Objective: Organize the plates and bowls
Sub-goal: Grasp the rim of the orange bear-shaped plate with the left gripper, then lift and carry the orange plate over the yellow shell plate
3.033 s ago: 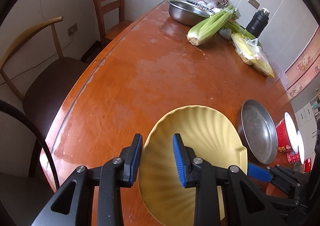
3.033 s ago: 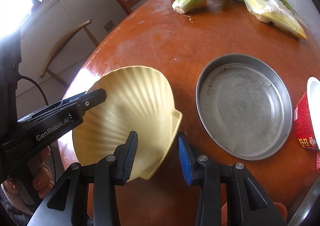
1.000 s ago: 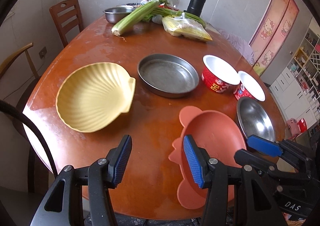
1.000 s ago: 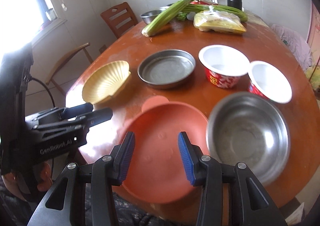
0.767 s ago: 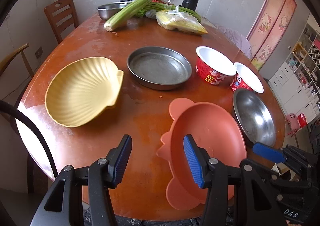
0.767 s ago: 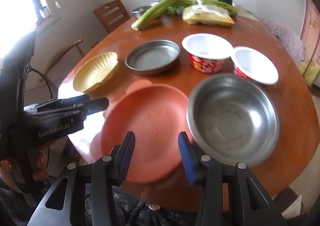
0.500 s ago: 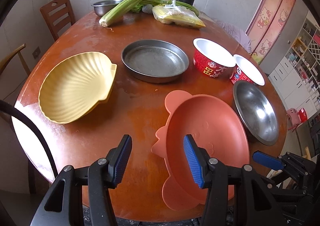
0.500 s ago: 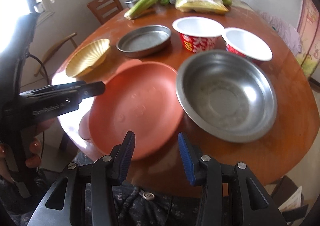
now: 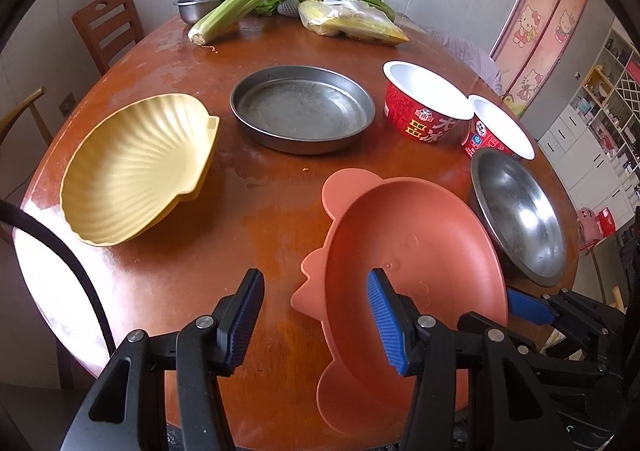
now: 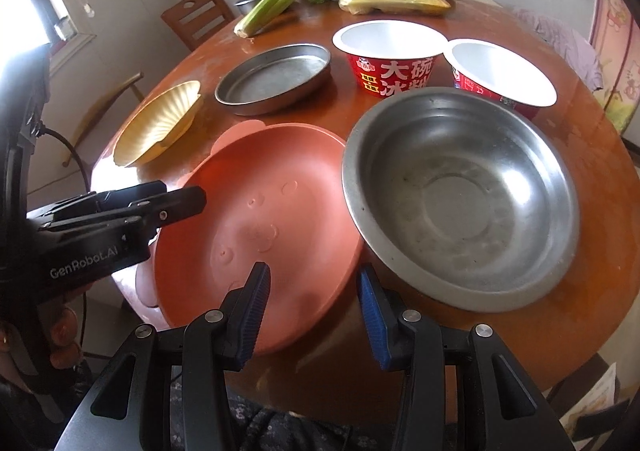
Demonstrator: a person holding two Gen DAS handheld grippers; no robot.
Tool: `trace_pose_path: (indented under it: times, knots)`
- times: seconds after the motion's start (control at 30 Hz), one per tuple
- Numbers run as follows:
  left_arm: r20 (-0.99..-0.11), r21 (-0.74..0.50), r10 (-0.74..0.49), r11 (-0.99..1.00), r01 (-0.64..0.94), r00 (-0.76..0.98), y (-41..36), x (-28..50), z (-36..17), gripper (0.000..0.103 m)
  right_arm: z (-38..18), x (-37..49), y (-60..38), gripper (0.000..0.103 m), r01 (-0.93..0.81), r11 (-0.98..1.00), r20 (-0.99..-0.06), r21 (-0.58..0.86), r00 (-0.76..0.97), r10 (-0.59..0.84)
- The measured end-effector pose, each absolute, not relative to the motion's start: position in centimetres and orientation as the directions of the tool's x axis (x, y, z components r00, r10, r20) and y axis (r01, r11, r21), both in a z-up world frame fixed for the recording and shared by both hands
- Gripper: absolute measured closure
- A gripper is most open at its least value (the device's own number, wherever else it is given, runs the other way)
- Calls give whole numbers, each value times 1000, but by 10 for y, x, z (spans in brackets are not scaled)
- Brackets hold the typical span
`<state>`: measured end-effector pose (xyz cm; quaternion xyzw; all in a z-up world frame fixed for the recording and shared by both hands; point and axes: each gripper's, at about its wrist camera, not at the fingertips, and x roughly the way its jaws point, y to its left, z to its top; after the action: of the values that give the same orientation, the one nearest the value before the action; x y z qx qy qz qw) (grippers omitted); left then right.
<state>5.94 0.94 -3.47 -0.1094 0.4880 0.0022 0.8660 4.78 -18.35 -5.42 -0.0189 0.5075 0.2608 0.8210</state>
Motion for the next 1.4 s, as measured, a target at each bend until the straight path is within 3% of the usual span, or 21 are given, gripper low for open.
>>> trace_pose_path:
  times: [0.13, 0.27, 1.4]
  knots:
    - [-846, -209, -124, 972, -110, 518, 10, 61, -39, 53, -56, 48, -177, 57, -460, 863, -844, 211, 360, 398]
    - [-853, -219, -141, 971, -99, 503, 7, 63, -44, 65, -58, 46, -170, 57, -478, 862, -849, 171, 372, 375]
    - [-791, -227, -44, 948, -225, 611, 102, 52, -1, 65, -9, 56, -74, 55, -598, 796, -815, 95, 412, 407]
